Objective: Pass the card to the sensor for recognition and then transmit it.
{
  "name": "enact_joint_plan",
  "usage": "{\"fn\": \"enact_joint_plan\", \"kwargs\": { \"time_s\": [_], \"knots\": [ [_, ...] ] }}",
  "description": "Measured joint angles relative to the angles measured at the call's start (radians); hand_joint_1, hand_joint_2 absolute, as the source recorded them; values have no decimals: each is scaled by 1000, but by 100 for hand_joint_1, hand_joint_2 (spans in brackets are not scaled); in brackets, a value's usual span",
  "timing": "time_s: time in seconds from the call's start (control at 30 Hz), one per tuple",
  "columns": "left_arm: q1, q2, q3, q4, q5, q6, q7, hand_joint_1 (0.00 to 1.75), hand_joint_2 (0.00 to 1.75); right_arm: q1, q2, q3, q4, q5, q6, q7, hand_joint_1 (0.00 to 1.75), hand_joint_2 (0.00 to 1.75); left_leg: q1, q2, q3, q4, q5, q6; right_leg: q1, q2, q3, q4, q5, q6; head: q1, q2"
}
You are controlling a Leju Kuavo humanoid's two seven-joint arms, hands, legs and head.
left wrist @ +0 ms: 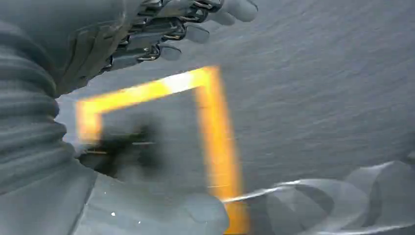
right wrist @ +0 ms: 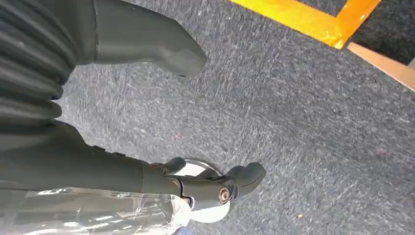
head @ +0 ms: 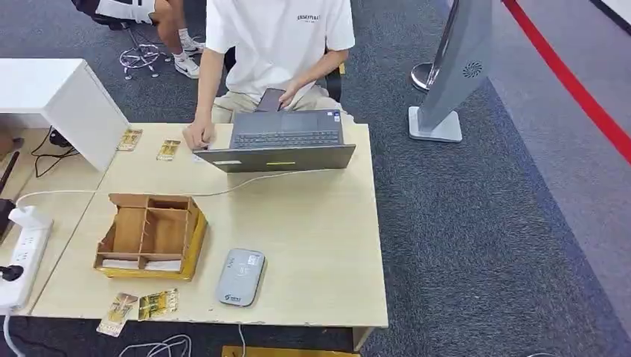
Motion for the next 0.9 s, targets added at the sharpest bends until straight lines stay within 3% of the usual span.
{"fn": "enact_joint_plan", "kwargs": {
  "time_s": [0.17, 0.3, 0.47, 0.5, 0.9],
  "knots": [
    [-2, -80, -145, 69, -228, -187, 70, 0, 175, -5, 0, 11, 0, 2, 3, -11, 0, 175, -1, 0, 1, 0, -1, 1, -1, 0, 0, 0, 0, 1, 0, 0],
    [0, -109, -281, 86, -395, -205, 38, 0, 175, -10, 0, 15, -1, -9, 13, -42, 0, 175, 0, 1, 1, 0, -1, 1, 0, 1, 0, 0, 0, 0, -2, 0],
    [15, -116, -452, 102, -387, -249, 19, 0, 175, -7, -7, 23, -6, -54, 35, -55, 0, 175, 1, 1, 1, 0, -1, 1, 1, 1, 0, 0, 0, 0, -3, 0],
    [22, -115, -485, 102, -378, -254, 19, 0, 0, -2, -11, 25, -9, -80, 50, -52, 0, 0, 1, 0, 1, 0, -1, 1, 1, 1, 0, 0, 0, 0, -2, 0],
    [77, -80, -780, 100, -259, -260, 54, 0, 0, 63, -66, 73, -50, -393, 217, -8, 0, 0, 1, 1, 1, 0, -2, 2, 1, 0, 0, 0, -1, 1, -2, 0]
  ]
}}
